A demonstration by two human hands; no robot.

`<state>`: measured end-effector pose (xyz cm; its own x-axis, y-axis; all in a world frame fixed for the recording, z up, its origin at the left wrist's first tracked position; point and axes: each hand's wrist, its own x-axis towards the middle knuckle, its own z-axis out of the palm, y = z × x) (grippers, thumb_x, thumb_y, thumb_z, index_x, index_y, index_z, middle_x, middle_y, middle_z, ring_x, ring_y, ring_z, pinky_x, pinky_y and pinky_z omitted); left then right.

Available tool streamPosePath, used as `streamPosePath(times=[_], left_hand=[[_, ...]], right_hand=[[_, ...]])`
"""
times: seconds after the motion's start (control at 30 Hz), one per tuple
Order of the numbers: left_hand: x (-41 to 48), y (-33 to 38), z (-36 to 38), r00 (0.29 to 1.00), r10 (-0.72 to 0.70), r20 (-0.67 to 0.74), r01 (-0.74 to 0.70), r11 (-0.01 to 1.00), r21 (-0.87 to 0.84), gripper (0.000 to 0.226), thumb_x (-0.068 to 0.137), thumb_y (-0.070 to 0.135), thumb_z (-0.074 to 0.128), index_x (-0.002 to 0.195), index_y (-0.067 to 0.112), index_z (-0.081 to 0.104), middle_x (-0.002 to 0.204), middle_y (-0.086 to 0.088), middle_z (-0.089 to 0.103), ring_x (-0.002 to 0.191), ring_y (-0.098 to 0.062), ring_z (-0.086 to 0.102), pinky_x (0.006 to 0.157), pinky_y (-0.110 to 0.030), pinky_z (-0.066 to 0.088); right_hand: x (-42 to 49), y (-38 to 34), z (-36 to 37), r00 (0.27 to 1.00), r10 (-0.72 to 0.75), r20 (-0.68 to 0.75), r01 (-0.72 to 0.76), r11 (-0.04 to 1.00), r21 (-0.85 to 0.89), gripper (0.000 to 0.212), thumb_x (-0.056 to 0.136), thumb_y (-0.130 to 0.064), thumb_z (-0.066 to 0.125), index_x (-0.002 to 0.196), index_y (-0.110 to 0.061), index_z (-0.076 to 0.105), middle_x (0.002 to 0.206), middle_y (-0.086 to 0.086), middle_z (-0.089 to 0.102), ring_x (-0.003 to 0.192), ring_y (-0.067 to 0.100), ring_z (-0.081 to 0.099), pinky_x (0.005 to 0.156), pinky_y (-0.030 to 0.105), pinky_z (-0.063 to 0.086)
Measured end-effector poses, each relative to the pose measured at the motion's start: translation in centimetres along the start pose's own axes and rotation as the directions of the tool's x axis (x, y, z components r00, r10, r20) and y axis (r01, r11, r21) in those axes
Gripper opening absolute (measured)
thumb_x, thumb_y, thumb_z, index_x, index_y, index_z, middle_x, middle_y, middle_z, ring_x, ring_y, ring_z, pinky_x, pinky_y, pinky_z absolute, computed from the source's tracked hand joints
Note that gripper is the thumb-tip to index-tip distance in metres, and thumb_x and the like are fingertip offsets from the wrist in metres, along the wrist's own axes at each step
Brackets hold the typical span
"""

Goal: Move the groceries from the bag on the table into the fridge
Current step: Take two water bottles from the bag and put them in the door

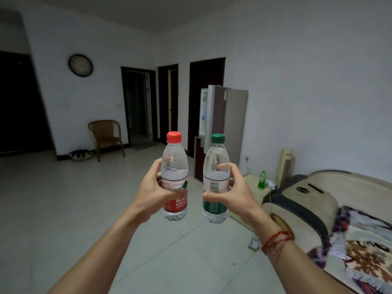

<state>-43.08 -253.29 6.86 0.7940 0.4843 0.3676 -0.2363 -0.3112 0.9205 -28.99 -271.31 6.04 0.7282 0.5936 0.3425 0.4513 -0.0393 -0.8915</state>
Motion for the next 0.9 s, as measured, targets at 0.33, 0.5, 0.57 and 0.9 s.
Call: streamPosePath(times=[0.33, 0.5, 0.57, 0.9], left_hand=[[2.1, -2.3, -5.4, 1.0, 0.02, 0.01, -0.02, 0.999, 0.027, 0.08, 0.067, -0.008, 0.082, 0.124, 0.038, 0.051, 0.103, 0.001, 0.073, 0.096, -0.017, 0.071, 0.078, -0.029, 0.055], [4.6, -4.1, -7.3, 1.0, 0.013, 0.0, -0.013, 1.0, 0.027, 0.079, 0.067, -0.006, 0.083, 0.119, 0.044, 0.05, 0.103, 0.006, 0.071, 0.094, -0.012, 0.07, 0.074, -0.024, 0.052], [6.0, -5.1, -7.8, 1.0, 0.011, -0.006, -0.011, 1.0, 0.024, 0.08, 0.066, -0.003, 0.084, 0.12, 0.044, 0.049, 0.105, 0.007, 0.07, 0.095, -0.011, 0.07, 0.073, -0.022, 0.052], [17.9, -12.4, -9.5, 0.999, -0.02, -0.03, 0.021, 0.998, 0.054, 0.079, 0.065, 0.0, 0.086, 0.122, 0.041, 0.051, 0.108, 0.006, 0.071, 0.098, -0.014, 0.069, 0.079, -0.028, 0.053]], right_hand=[[2.9, -0.8, 5.2, 1.0, -0.013, 0.006, 0.013, 1.0, 0.006, 0.075, 0.061, -0.011, 0.094, 0.119, -0.032, 0.052, 0.102, -0.006, 0.072, 0.088, 0.002, 0.071, 0.075, 0.026, 0.061], [5.4, -0.3, 7.4, 1.0, -0.005, 0.004, 0.005, 1.0, 0.009, 0.075, 0.062, -0.009, 0.093, 0.118, -0.033, 0.052, 0.105, -0.007, 0.071, 0.09, 0.008, 0.071, 0.07, 0.022, 0.059], [6.9, 0.2, 8.3, 1.0, -0.001, 0.005, 0.001, 1.0, 0.014, 0.072, 0.063, -0.005, 0.092, 0.116, -0.033, 0.051, 0.105, -0.006, 0.07, 0.087, 0.006, 0.071, 0.067, 0.019, 0.058], [19.3, 6.0, 11.5, 0.999, 0.011, 0.036, -0.011, 1.0, 0.005, 0.069, 0.067, -0.004, 0.089, 0.12, -0.026, 0.05, 0.106, -0.008, 0.067, 0.082, -0.012, 0.065, 0.062, 0.008, 0.051]])
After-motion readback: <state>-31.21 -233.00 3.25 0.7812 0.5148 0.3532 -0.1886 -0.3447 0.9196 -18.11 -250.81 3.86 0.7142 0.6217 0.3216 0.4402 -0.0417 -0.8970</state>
